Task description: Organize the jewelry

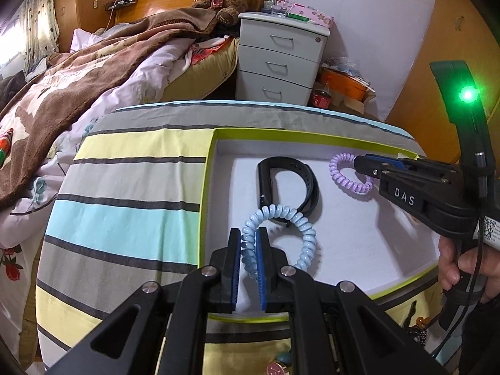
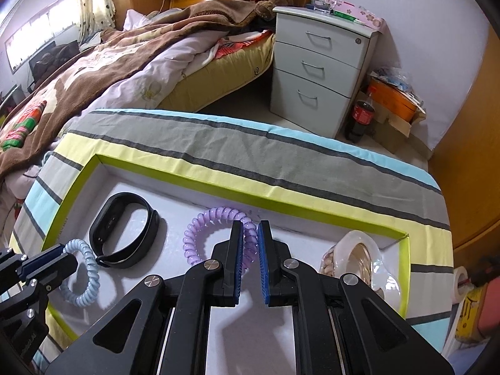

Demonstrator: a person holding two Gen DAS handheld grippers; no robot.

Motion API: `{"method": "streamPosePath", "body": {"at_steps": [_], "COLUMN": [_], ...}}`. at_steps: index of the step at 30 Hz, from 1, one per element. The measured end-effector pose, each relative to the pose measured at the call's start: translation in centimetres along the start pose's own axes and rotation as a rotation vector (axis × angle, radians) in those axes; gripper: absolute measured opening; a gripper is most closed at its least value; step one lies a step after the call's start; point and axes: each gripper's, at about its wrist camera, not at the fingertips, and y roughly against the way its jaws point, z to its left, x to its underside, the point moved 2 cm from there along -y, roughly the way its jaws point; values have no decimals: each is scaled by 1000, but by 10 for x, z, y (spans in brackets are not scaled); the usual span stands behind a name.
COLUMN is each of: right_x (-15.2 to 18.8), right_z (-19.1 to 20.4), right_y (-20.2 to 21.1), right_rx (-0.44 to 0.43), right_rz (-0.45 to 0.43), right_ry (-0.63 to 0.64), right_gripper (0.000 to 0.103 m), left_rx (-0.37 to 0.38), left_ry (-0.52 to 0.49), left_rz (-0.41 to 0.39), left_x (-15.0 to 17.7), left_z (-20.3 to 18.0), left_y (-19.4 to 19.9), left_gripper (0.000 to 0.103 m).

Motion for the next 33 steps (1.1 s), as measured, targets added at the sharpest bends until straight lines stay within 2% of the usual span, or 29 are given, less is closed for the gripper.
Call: {"method": "streamPosePath", "body": {"at_steps": [18,24,27,31,33], "right_x": [-1,-2,-1,-1,-1], "right_z": [3,1,1,1,0], "right_y": [-7,-7,-6,-1,2], "right_rx": [-21,-25,-32,-42,-48], "right_rz": [2,-2,-9,-21,-29], "right_ry": [-25,-28,-31,-35,-39], "right_gripper": [13,13,18,38,39], "left_rx": [3,4,7,18,22], "left_ry": [19,18,19,17,15], "left_rz": [17,15,14,14,8], "left_x": [1,1,1,1,1], "left_z": [3,3,4,3,1], "left_y": [-2,-2,-2,1,4], "left_gripper": [11,20,22,28,31]}}
